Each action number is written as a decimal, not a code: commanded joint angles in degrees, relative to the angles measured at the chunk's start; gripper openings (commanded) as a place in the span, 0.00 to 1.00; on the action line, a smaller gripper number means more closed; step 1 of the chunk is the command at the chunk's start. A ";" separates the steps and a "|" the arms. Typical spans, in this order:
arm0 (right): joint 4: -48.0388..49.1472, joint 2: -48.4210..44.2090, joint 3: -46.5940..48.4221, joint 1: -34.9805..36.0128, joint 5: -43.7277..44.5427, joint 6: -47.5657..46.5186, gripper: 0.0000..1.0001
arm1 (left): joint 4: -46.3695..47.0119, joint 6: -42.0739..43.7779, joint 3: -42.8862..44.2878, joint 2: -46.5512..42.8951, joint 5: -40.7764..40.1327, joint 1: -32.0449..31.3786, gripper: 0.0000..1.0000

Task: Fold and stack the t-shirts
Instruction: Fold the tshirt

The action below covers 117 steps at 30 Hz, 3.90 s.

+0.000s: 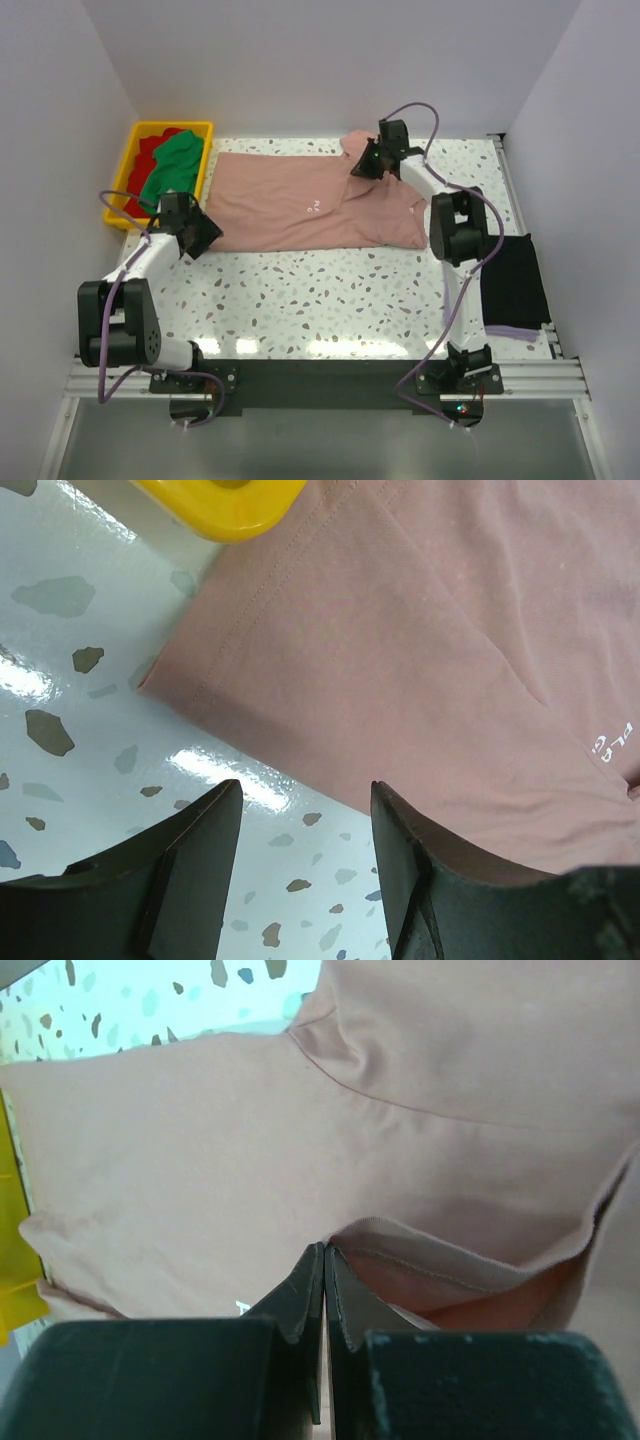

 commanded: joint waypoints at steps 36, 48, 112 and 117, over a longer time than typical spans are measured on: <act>0.41 -53.28 -59.35 -7.93 6.29 1.06 0.57 | 2.62 -3.14 -0.78 5.75 1.01 6.14 0.59; 2.79 -54.60 -66.83 -8.90 12.09 2.46 0.57 | 2.89 -4.82 0.10 7.69 -5.06 6.14 0.50; -29.64 -92.39 -72.72 -18.12 9.02 2.38 0.36 | -20.05 -5.34 -9.13 -26.32 -8.76 4.65 0.31; -30.61 -93.37 -70.88 -18.04 8.76 -0.16 0.61 | -21.73 -2.71 -5.27 -29.04 -8.14 4.65 0.61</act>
